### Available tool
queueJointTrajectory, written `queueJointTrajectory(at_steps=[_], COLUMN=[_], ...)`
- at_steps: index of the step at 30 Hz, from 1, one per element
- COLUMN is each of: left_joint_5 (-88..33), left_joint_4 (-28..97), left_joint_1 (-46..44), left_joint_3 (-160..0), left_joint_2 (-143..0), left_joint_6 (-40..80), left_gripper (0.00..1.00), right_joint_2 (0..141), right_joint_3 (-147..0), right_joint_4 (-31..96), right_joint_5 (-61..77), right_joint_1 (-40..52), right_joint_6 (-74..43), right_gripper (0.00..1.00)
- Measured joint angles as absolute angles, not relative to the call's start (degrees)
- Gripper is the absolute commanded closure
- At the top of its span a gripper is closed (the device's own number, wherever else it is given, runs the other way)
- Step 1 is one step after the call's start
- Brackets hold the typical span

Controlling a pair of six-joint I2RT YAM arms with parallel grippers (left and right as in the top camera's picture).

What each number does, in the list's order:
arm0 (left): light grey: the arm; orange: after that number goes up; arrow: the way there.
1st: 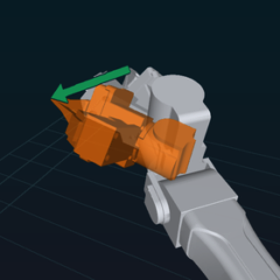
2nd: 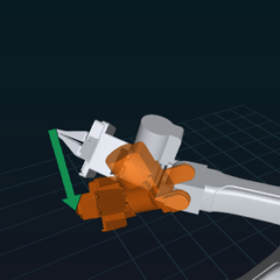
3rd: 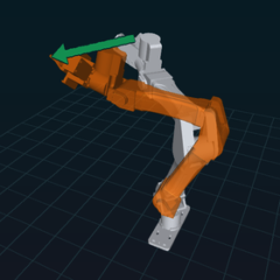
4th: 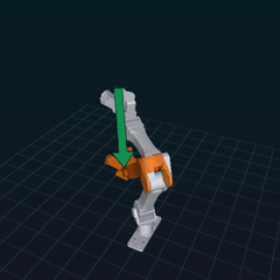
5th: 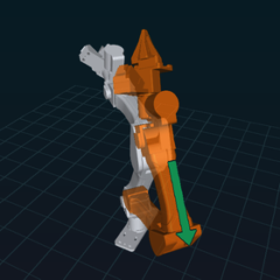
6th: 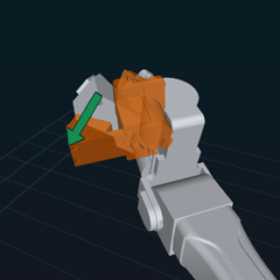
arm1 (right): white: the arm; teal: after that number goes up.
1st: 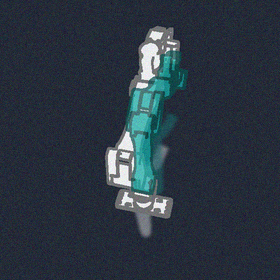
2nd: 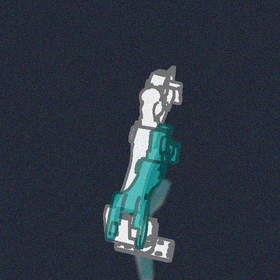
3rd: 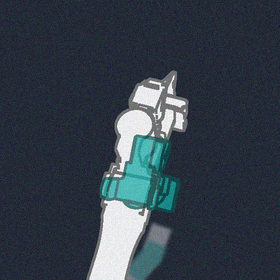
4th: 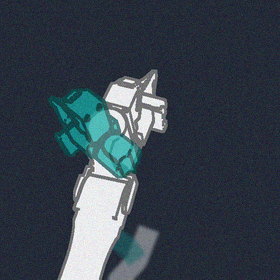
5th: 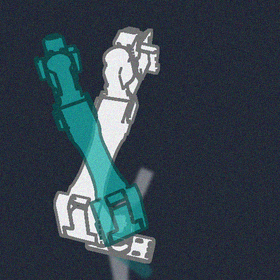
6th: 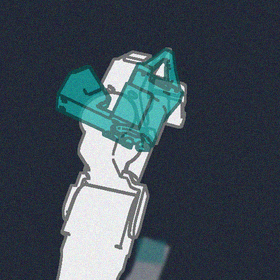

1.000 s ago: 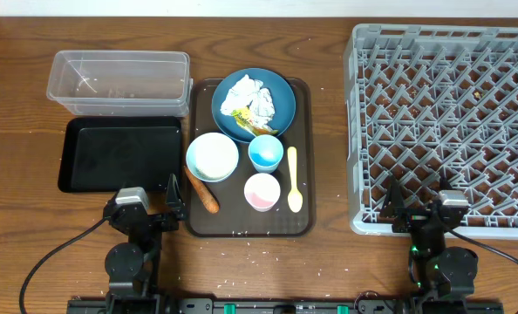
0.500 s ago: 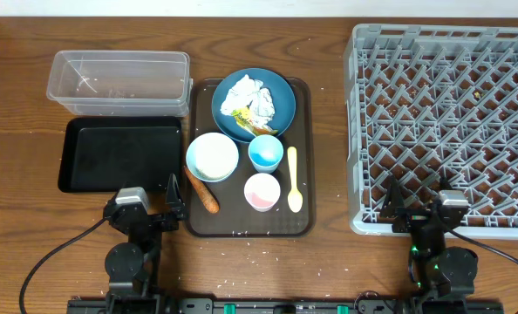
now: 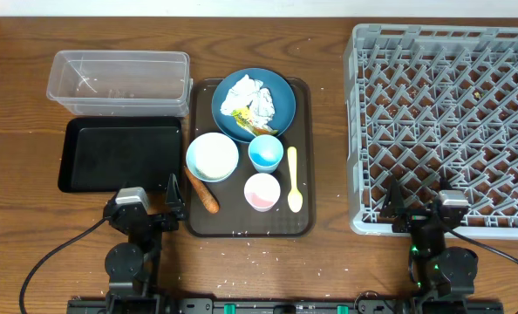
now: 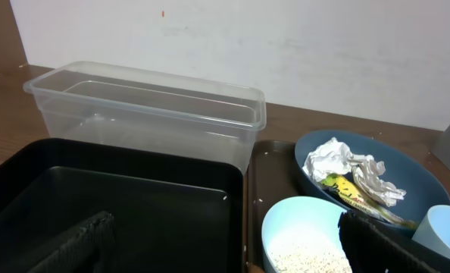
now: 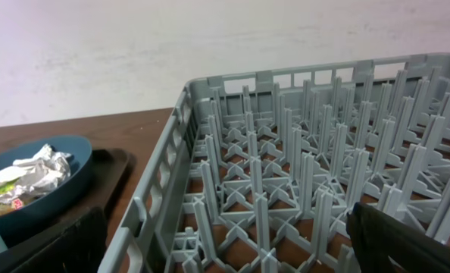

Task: Sort waste into correct bins and load items into the dishwasher rack

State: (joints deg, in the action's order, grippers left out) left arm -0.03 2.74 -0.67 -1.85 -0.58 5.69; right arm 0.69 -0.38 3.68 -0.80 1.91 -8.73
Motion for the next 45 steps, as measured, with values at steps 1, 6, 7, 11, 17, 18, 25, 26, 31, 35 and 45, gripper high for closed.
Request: queueJointTrajectory(at_steps=[1,6,7,11,17,18,25,26,31,35,45], left_joint_5=[0.0,0.0,0.0,0.0,0.0,0.0,0.0,0.0,0.0,-0.1,-2.7], left_joint_4=[2.7,2.7,2.7,2.8,2.7,2.8,2.8,2.8,2.7,2.6,4.0], left_joint_1=[-0.7,-0.7,-0.7,-0.7,-0.7,-0.7,-0.7,-0.7,-0.7,-0.7,-0.7], left_joint_3=[-1.8,-1.8,-1.8,-1.8,-1.8,-1.8,-1.8,-1.8,-1.8,-1.8,-3.7], left_joint_2=[-0.6,-0.6,-0.6,-0.6,-0.6,-0.6,-0.6,-0.6,-0.6,-0.6,-1.1], left_joint_6=[5.7,5.7,5.7,5.7,5.7,5.7,5.7,5.7,5.7,5.7,5.7], left_gripper=[0.05,0.05,0.05,0.05,0.05,0.05,0.05,0.05,0.05,0.05,0.05], right_joint_2=[0.7,0.7,0.7,0.7,0.7,0.7,0.7,0.7,0.7,0.7,0.8], right_joint_3=[-0.4,-0.4,-0.4,-0.4,-0.4,-0.4,-0.4,-0.4,-0.4,-0.4,-0.5], right_joint_4=[3.4,1.5,1.5,1.7,1.5,1.5,0.6,0.5,-1.3,-4.5,-7.2], right_joint_5=[-0.8,-0.8,-0.8,0.0,0.5,0.5,0.6,0.6,0.6,0.7,0.7], right_joint_1=[1.9,1.9,1.9,1.9,1.9,1.9,1.9,1.9,1.9,1.9,1.9], right_joint_6=[-8.7,-8.8,-8.8,-8.8,-8.8,-8.8,-8.8,-8.8,-8.7,-8.4,-8.1], right_gripper=[0.01,0.01,0.01,0.01,0.01,0.01,0.01,0.01,0.01,0.01,0.01])
